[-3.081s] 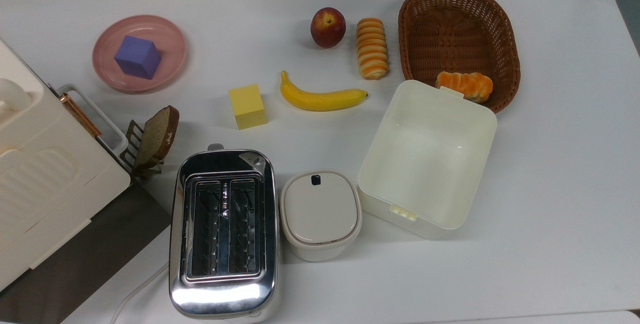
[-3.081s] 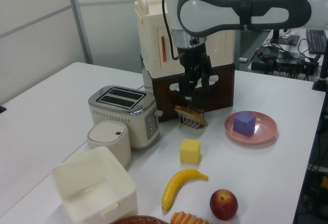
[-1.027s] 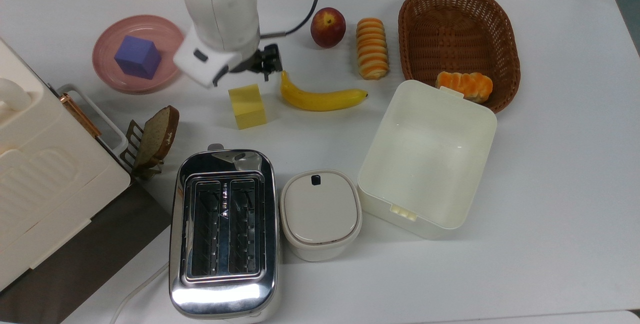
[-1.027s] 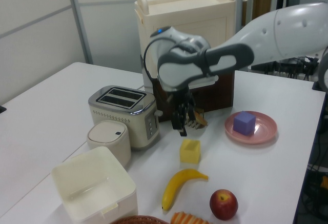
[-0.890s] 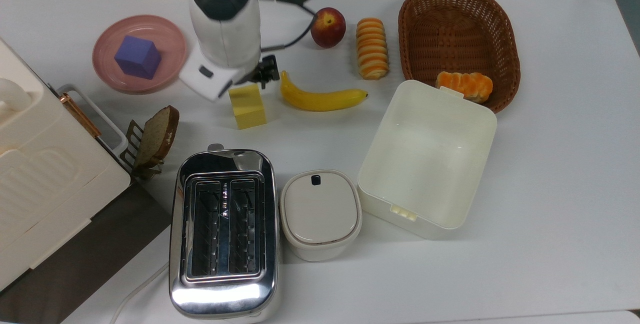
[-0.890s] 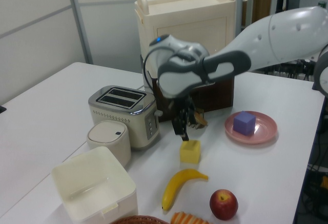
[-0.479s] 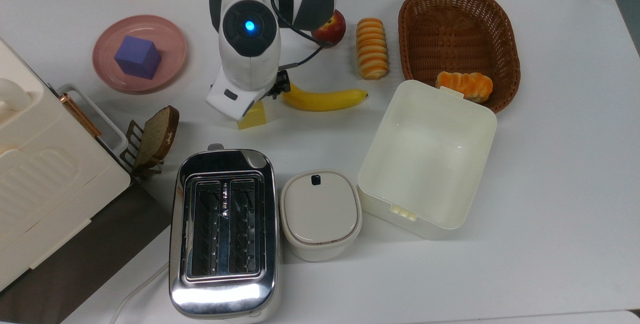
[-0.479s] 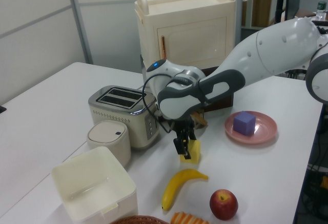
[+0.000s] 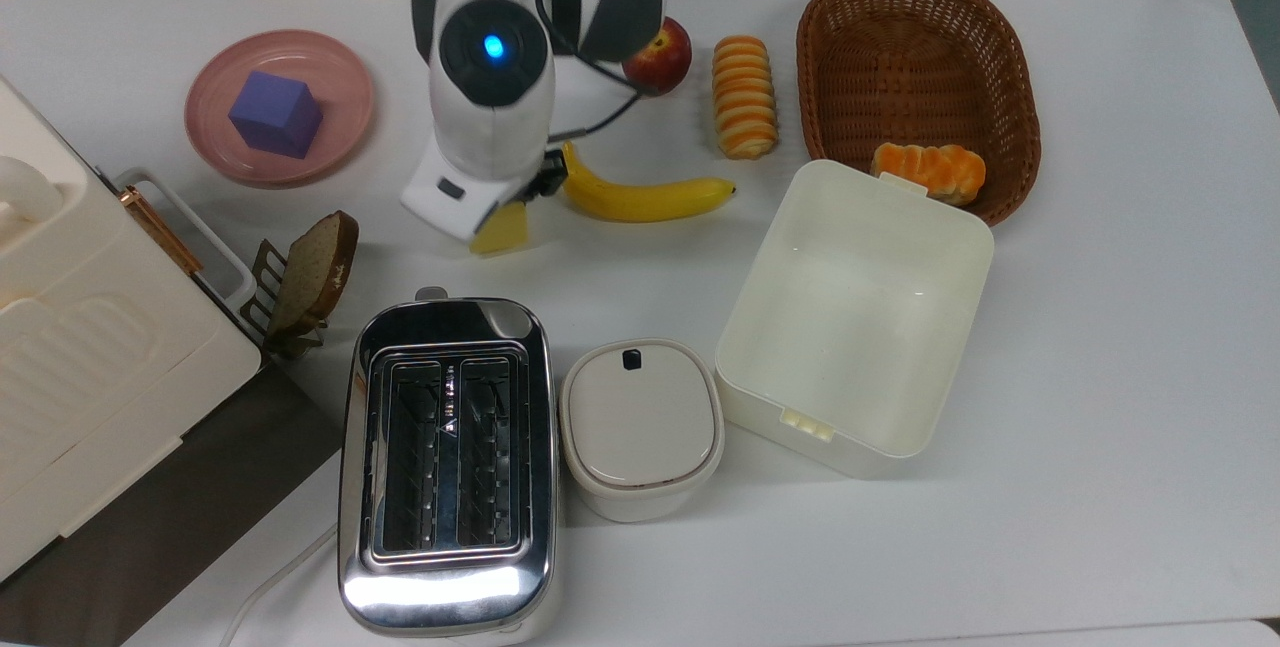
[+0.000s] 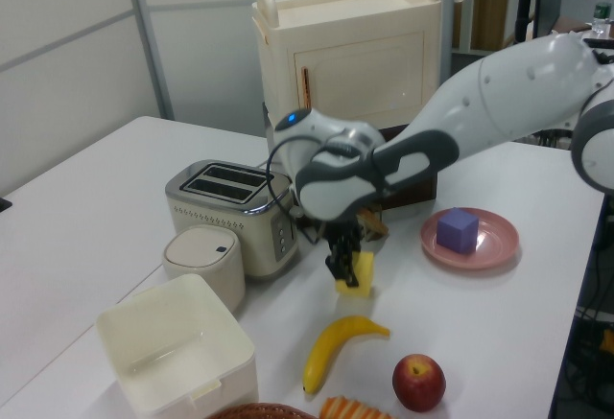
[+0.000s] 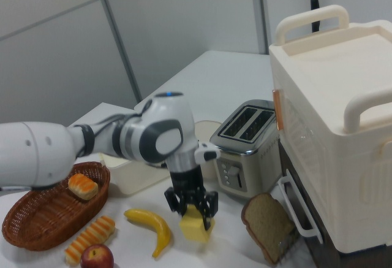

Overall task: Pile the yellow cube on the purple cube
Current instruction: 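Close the gripper on the yellow cube, then lift the yellow cube and carry it above the purple cube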

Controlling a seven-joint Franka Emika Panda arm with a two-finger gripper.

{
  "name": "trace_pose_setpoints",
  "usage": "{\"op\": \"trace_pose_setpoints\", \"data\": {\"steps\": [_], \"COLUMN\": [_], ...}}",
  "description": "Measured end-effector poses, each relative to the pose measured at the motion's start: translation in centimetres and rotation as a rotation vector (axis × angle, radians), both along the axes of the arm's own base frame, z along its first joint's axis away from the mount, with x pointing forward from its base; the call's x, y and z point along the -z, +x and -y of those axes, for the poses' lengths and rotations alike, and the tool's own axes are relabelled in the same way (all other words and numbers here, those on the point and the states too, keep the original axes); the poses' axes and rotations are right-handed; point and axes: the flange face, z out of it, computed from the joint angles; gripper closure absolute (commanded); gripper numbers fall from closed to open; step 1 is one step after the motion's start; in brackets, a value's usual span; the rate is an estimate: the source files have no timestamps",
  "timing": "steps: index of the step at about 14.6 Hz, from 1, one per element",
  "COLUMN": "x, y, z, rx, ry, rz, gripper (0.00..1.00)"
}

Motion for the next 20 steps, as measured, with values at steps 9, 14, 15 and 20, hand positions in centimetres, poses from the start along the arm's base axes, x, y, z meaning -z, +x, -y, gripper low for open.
{"op": "trace_pose_setpoints", "data": {"steps": [9, 14, 15, 20], "x": [-12.2, -9.4, -9.1, -8.3], "y": [-5.8, -8.7, -9.0, -11.0], "z": [18.6, 23.7, 23.9, 26.5], "rx": [0.168, 0.205, 0.199, 0.189], "ry": [0.098, 0.126, 0.131, 0.144], "rz": [0.043, -0.013, -0.021, -0.046], "gripper": [0.96, 0.94, 0.94, 0.91]}}
